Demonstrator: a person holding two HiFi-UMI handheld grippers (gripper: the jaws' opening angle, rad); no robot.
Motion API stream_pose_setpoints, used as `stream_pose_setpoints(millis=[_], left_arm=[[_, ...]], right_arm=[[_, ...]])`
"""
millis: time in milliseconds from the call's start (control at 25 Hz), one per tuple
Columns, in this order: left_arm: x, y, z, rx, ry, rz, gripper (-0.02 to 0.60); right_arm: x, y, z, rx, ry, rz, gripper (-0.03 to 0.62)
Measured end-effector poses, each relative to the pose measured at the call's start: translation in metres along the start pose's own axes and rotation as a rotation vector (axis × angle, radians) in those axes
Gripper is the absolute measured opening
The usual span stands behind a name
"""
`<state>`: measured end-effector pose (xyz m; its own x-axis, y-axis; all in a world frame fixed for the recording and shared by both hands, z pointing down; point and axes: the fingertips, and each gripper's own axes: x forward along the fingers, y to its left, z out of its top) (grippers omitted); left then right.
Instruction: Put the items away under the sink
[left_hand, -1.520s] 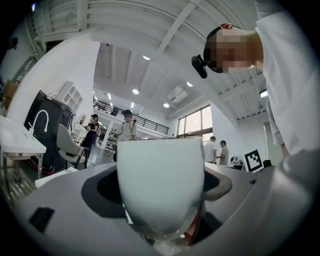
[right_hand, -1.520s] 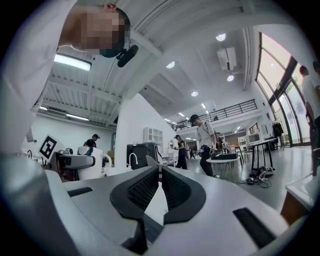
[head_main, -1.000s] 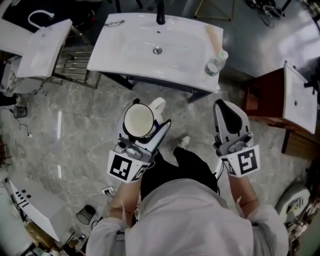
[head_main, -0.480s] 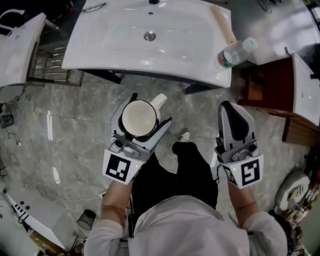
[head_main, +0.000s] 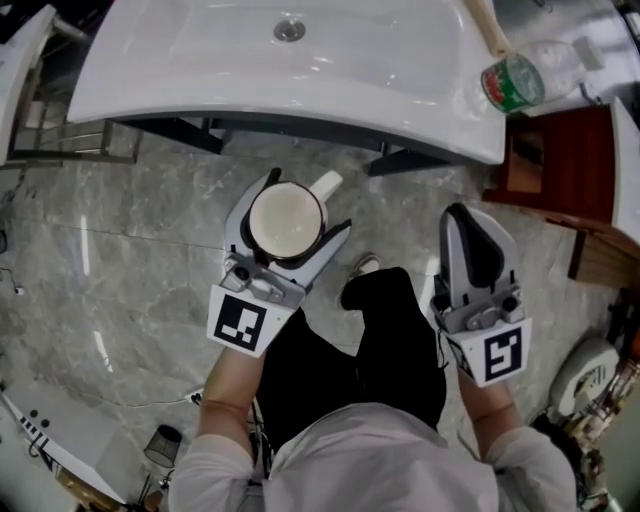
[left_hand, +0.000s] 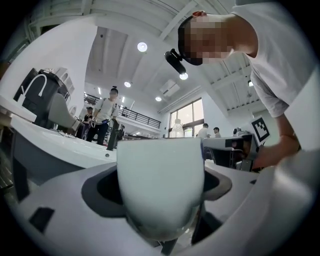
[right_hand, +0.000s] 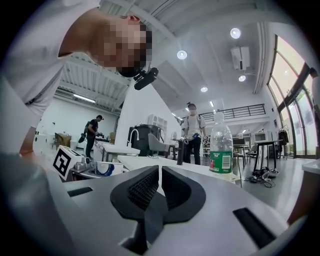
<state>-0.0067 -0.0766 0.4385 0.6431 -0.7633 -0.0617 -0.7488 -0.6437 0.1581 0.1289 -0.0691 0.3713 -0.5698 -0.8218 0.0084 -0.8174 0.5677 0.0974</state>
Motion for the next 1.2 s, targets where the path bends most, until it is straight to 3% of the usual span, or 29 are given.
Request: stream_pose_setpoints(millis=[560, 840, 1000, 1200], left_arm=[[0.011, 0.05, -0.136, 0.075, 0.086, 0.01, 0.402], [0.036, 0.086, -0.176, 0.086, 0.079, 0.052, 0.402], [0.054, 0.101, -0.194, 0.134, 0.084, 0.057, 0.402], [0.082, 0.116, -0.217, 0.095, 0.075, 0.072, 0.402]], right_arm=[[0.013, 0.017, -0.112, -0.01, 0.022, 0.005, 0.042], [0.024, 0.019, -0.152, 0.006, 0.027, -0.022, 0.042], [0.035, 0.023, -0.167, 0.012, 0.018, -0.029, 0.041], [0.045, 0.021, -0.184, -0.014, 0.041, -0.032, 0.041]])
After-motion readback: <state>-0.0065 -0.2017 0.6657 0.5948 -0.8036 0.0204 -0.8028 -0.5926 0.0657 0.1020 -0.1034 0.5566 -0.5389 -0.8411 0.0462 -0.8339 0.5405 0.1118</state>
